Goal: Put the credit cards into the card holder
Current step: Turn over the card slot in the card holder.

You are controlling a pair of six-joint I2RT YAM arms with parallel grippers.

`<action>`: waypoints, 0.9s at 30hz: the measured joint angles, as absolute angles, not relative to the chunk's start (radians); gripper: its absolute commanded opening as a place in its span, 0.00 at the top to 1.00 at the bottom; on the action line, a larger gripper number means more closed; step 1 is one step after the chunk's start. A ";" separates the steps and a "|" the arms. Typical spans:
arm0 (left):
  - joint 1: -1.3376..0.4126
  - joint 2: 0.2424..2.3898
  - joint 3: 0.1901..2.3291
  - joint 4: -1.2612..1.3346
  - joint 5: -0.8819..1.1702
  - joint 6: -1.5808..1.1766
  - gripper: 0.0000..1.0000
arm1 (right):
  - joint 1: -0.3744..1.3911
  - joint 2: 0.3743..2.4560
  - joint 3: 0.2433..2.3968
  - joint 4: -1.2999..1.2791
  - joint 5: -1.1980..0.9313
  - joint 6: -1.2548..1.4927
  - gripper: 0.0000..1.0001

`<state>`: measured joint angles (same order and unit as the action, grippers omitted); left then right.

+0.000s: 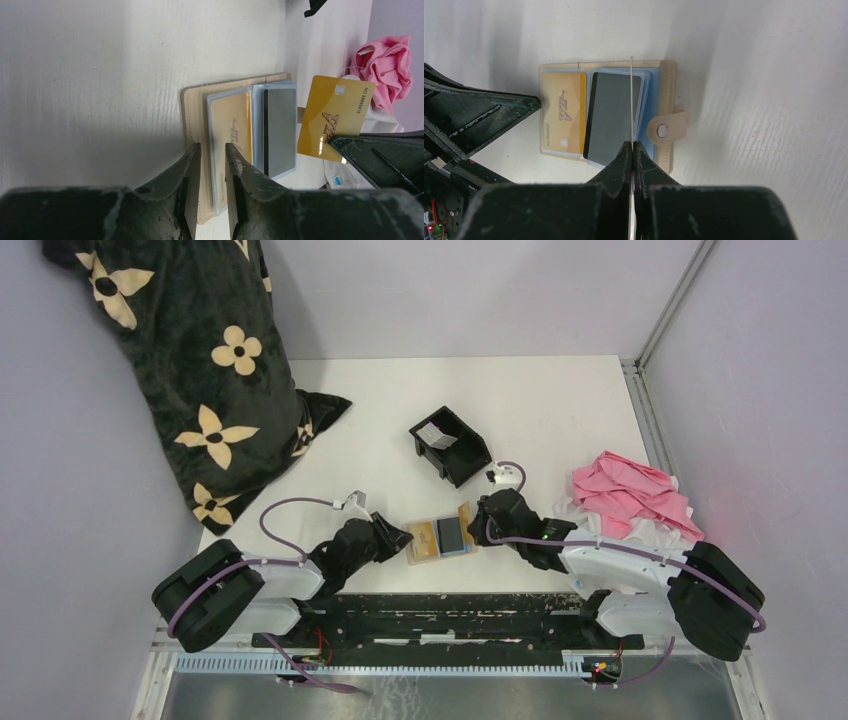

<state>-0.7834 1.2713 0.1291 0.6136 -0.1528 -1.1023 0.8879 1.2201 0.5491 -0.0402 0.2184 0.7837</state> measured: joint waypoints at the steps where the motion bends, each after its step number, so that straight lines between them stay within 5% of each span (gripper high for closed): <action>1: -0.783 1.271 0.129 0.614 -0.153 -1.102 0.68 | 0.889 1.220 0.549 -0.041 0.218 0.785 0.99; 27: -0.788 1.271 0.124 0.624 -0.156 -1.102 0.68 | 0.915 1.223 0.550 -0.077 0.257 0.785 0.99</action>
